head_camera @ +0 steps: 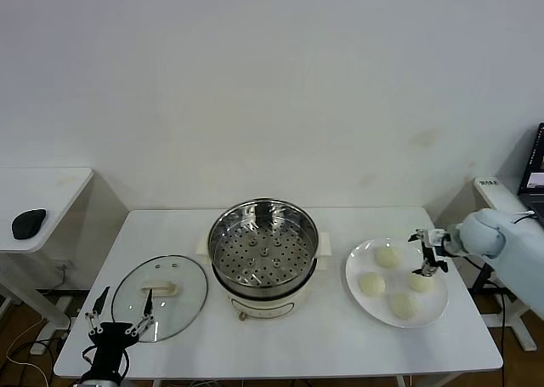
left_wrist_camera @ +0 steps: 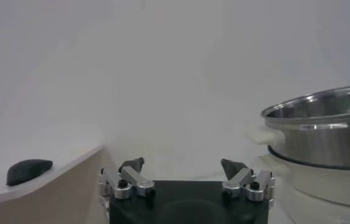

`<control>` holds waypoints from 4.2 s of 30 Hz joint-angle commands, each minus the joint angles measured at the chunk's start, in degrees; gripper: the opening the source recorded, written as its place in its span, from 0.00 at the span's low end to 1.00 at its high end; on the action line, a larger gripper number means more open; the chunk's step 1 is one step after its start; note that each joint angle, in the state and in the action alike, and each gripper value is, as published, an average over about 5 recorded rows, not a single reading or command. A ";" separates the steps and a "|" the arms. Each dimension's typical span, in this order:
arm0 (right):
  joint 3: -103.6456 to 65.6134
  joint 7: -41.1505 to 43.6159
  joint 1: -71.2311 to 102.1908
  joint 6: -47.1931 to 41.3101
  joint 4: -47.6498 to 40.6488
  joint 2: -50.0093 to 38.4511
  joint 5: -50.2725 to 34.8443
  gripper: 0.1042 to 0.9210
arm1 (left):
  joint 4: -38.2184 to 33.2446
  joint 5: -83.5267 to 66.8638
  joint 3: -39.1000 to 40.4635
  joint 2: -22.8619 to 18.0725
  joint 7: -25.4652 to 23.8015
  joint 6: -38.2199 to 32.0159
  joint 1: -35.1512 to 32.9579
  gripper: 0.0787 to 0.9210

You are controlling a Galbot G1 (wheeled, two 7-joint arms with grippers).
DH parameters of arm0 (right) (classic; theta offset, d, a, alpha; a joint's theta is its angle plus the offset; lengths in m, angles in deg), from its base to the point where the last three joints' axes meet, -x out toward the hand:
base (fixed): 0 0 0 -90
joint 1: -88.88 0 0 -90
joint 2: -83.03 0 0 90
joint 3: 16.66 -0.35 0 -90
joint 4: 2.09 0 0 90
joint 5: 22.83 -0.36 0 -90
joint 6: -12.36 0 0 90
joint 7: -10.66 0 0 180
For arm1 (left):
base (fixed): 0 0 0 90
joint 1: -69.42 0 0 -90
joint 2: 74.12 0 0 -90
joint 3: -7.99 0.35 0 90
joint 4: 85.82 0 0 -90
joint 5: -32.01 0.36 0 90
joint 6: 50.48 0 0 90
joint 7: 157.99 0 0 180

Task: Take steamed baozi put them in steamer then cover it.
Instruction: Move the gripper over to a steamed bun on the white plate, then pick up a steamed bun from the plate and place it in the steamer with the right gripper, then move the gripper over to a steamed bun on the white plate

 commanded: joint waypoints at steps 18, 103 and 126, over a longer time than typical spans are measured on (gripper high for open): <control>6.43 2.73 -4.77 -0.09 -14.89 12.23 3.15 0.79 | 1.31 0.82 -1.12 0.49 -0.35 -1.81 0.05 0.88; 38.63 -5.15 -31.47 40.05 -16.61 44.38 7.85 0.59 | 0.79 -0.89 -5.10 0.01 -0.46 -4.63 -2.20 0.88; 38.18 8.15 -49.95 -2.77 10.59 22.45 -21.30 0.88 | -0.97 -0.44 -5.26 0.80 -0.28 -4.29 -2.00 0.88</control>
